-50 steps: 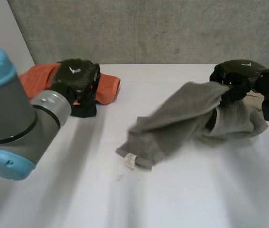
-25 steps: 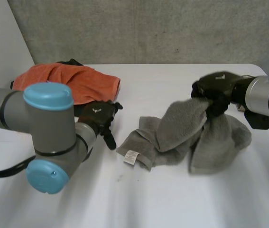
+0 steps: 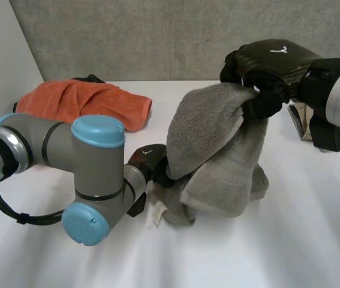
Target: Fold the laundry.
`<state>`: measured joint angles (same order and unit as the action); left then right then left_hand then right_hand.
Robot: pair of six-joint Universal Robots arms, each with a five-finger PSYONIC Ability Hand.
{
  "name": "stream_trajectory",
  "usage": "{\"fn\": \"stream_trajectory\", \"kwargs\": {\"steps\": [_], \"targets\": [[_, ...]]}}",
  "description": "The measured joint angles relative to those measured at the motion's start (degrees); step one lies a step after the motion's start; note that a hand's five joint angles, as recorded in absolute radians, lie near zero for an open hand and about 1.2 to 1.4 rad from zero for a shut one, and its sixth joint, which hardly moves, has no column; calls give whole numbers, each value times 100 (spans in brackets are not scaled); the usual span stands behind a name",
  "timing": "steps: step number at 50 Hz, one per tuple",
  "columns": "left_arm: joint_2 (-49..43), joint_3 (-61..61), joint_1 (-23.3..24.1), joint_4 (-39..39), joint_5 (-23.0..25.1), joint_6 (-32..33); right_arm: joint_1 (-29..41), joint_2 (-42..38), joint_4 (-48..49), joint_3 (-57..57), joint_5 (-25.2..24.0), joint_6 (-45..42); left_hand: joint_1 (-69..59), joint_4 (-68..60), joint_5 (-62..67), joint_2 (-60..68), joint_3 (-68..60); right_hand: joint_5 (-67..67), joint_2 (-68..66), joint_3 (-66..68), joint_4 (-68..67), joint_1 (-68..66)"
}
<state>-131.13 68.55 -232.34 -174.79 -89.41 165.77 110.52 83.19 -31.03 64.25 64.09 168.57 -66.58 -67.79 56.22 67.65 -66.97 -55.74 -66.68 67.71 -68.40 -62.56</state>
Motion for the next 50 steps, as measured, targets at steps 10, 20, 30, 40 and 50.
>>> {"fn": "stream_trajectory", "kwargs": {"steps": [10,20,30,40,50], "targets": [[1787,772,-717,62,-756,864,-943,-643,-187,52,-174,-613,0,-60,0,70,-69,0,0,0,0,0],[2652,1742,-944,-891,-387,2392,-1143,-1882,-901,-79,-96,-2200,-1,-83,0,90,-99,0,0,0,0,0],[1053,670,-868,-2051,-945,3746,-749,-2883,103,-1174,1067,-2702,0,-85,0,92,-100,0,0,0,0,0],[1319,-796,-867,-4154,-757,3700,-515,-2269,3484,-1830,1275,-1846,0,-86,0,96,-107,-118,0,0,-1,0],[1739,291,-1086,-4453,-656,3459,-840,-1913,3692,-1125,211,-1277,0,-86,0,97,-107,-166,0,0,-1,0]]}}
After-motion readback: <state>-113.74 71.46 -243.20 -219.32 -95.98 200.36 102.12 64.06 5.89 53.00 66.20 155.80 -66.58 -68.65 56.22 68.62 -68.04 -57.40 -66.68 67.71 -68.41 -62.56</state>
